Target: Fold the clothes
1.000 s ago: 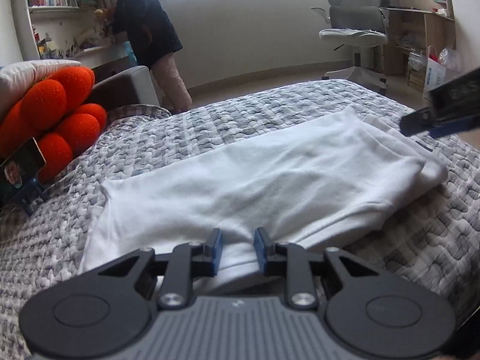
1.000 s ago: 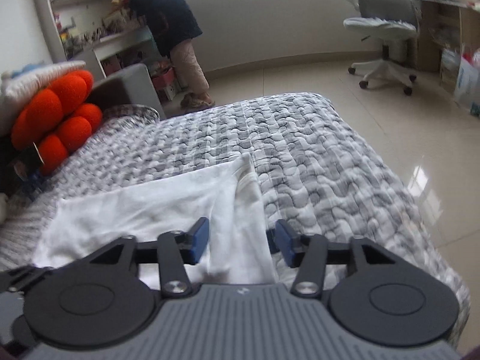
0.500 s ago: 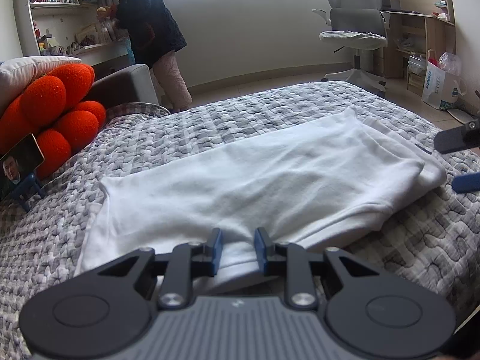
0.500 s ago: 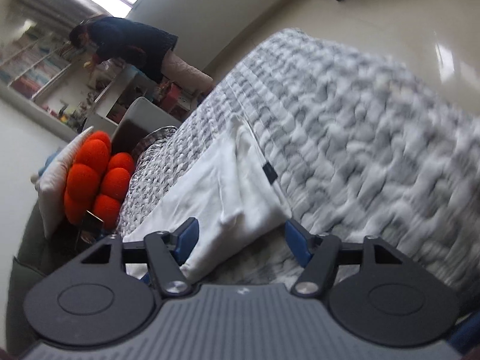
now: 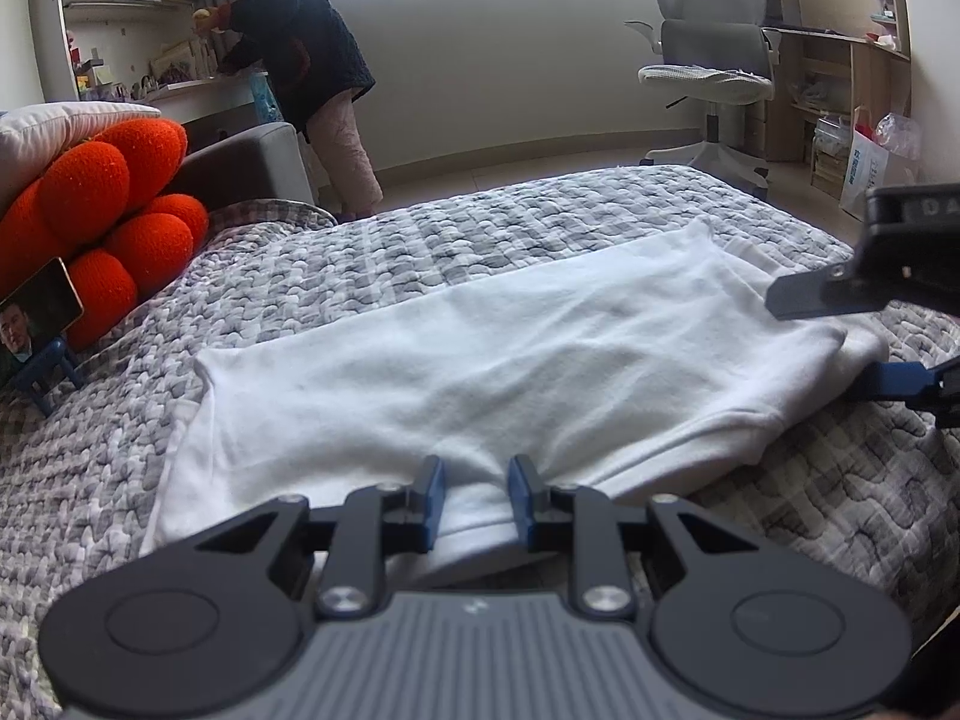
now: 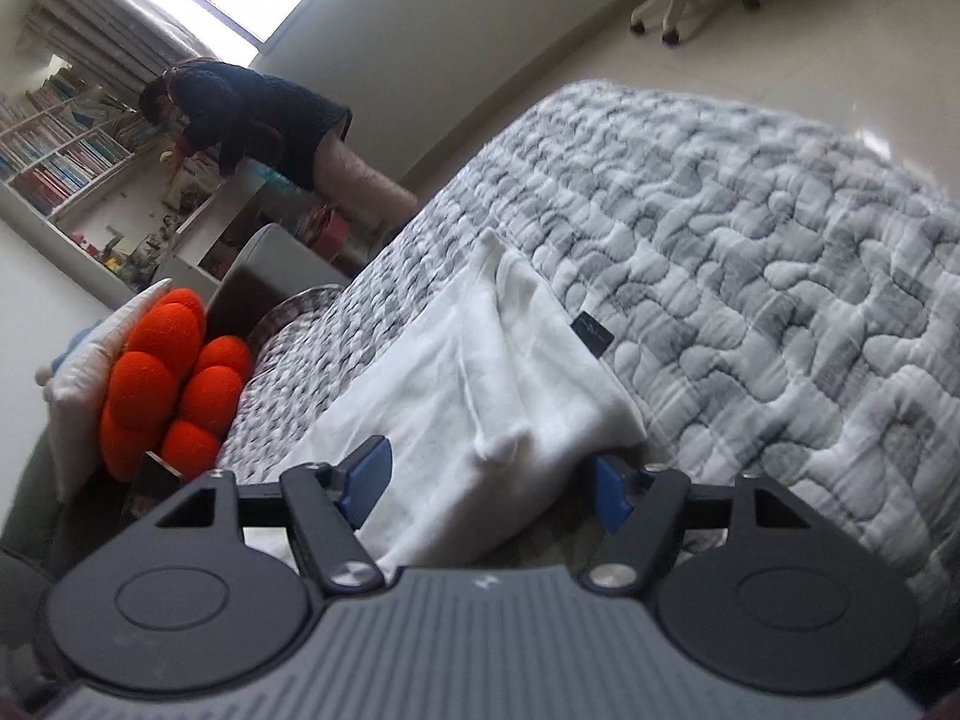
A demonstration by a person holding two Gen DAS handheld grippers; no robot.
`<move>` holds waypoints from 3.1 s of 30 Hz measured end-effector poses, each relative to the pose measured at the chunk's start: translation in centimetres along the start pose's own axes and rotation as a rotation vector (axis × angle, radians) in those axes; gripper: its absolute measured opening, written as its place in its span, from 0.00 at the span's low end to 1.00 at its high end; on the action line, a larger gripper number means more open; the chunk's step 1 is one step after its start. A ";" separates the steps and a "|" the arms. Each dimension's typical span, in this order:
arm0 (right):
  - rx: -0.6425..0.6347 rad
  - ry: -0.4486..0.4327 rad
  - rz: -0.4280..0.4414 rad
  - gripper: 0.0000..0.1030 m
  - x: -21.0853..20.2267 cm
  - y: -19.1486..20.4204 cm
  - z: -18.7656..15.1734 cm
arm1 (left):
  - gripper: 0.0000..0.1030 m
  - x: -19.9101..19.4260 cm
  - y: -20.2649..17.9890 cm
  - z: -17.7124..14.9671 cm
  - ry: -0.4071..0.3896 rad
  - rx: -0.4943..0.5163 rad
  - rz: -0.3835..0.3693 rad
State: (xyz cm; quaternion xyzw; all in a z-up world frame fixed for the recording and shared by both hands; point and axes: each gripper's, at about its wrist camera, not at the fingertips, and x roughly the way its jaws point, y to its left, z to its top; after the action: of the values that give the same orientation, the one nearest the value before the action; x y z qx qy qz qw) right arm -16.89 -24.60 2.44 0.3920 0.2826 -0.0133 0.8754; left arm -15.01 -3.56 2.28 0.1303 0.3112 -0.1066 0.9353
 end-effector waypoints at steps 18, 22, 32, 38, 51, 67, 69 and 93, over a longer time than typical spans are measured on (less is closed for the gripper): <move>-0.010 -0.059 -0.039 0.56 0.7 0.0 -0.4 | 0.24 0.0 0.1 -0.1 -0.002 -0.003 -0.007; -0.059 -0.094 -0.038 0.56 0.6 1.0 -0.6 | 0.24 0.1 0.1 -0.1 -0.004 -0.001 -0.005; -0.190 -0.193 -0.030 0.25 0.3 3.7 -1.0 | 0.24 0.0 0.0 -0.1 -0.010 0.010 0.001; -0.352 -0.260 -0.033 0.22 -0.1 5.9 -2.2 | 0.24 -0.1 -0.2 -0.2 -0.014 0.023 0.003; -0.340 -0.255 -0.016 0.22 0.6 4.9 -1.6 | 0.29 0.6 3.9 4.3 -0.068 -0.111 -0.079; -0.352 -0.258 0.020 0.22 0.1 5.7 -1.7 | 0.30 8.1 2.9 7.7 0.063 -0.043 -0.063; -0.351 -0.258 0.022 0.22 0.1 5.6 -1.7 | 0.30 7.2 2.6 7.4 0.054 -0.031 -0.064; -0.329 -0.260 0.041 0.22 -0.4 5.7 -1.7 | 0.30 0.0 -0.9 0.9 0.010 0.182 -0.032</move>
State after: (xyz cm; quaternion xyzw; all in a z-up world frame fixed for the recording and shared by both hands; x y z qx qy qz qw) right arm -16.62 -19.59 5.60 0.2445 0.1577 0.0004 0.9567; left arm -14.80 -4.72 2.86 0.2103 0.3067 -0.1487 0.9163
